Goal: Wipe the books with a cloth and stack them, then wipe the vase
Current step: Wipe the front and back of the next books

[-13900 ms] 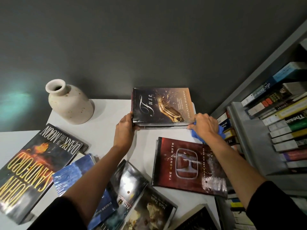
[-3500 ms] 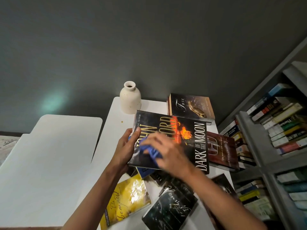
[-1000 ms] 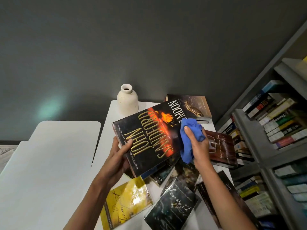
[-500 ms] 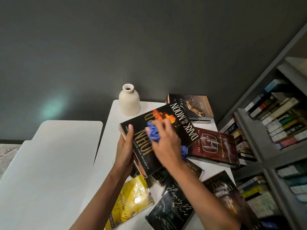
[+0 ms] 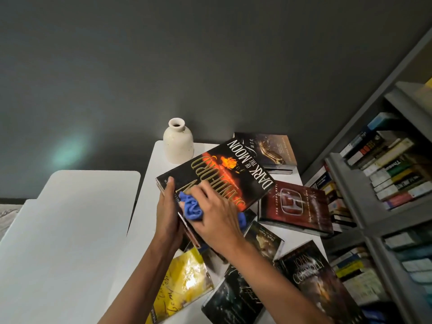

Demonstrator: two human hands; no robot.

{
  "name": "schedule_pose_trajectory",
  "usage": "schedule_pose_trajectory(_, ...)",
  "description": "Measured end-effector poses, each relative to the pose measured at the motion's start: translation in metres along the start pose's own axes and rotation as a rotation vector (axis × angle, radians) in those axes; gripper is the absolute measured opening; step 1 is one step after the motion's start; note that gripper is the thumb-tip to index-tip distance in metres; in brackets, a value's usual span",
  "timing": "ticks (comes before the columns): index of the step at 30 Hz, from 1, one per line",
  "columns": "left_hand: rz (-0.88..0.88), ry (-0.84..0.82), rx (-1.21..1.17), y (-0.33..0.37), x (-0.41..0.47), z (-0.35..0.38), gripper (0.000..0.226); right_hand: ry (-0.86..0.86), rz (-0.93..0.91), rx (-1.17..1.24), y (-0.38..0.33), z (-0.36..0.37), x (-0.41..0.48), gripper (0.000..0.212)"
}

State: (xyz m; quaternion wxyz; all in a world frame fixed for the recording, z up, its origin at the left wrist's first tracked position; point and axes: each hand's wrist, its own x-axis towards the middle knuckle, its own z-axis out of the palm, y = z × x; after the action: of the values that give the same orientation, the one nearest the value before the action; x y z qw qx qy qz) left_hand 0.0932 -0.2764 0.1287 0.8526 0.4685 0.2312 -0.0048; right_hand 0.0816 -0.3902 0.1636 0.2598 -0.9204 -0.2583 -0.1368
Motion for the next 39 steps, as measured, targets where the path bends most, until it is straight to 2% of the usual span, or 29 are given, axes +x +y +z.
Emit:
schedule_pose_trajectory(3,-0.026,0.026,-0.057,0.001,0.002,0.000,0.073,-0.103,-0.084,0.111,0.000,-0.006,-0.019,0.024)
schedule_pose_trajectory(6,-0.039,0.041,-0.076,-0.005,0.006,-0.006,0.063,-0.152,-0.109,0.093,0.015,-0.013,-0.033,0.024)
schedule_pose_trajectory(11,0.019,-0.070,0.072,-0.012,0.001,-0.002,0.058,-0.134,-0.040,0.013,0.006,-0.012,0.014,0.032)
schedule_pose_trajectory(14,0.028,-0.104,0.023,-0.016,-0.002,0.000,0.042,-0.145,-0.044,0.013,-0.004,-0.008,0.033,0.035)
schedule_pose_trajectory(17,0.069,-0.147,0.012,-0.015,-0.003,-0.002,0.040,-0.154,-0.071,0.001,-0.010,-0.005,0.034,0.038)
schedule_pose_trajectory(21,0.053,-0.156,0.066,-0.010,-0.006,-0.003,0.061,-0.146,-0.014,-0.039,0.002,-0.010,0.047,0.042)
schedule_pose_trajectory(23,0.019,-0.201,0.148,-0.005,-0.010,-0.004,0.083,-0.093,0.125,-0.065,0.026,-0.017,0.056,0.045)
schedule_pose_trajectory(25,-0.005,-0.224,0.208,-0.001,-0.012,-0.005,0.089,-0.065,0.267,-0.078,0.048,-0.024,0.058,0.046)
schedule_pose_trajectory(27,-0.019,-0.198,0.213,0.000,-0.012,-0.007,0.086,-0.063,0.280,-0.064,0.049,-0.023,0.054,0.044)
schedule_pose_trajectory(29,-0.018,-0.188,0.209,-0.002,-0.012,-0.005,0.081,-0.051,0.187,-0.027,0.031,-0.014,0.047,0.040)
schedule_pose_trajectory(31,-0.006,-0.174,0.159,-0.003,-0.014,-0.003,0.064,-0.052,0.081,0.022,0.007,-0.003,0.037,0.034)
schedule_pose_trajectory(33,0.001,-0.169,0.114,-0.006,-0.014,-0.003,0.045,-0.061,0.057,0.079,-0.011,0.004,0.029,0.033)
schedule_pose_trajectory(39,0.010,-0.128,0.074,-0.009,-0.015,-0.004,0.041,-0.100,0.058,0.156,-0.010,0.000,0.023,0.031)
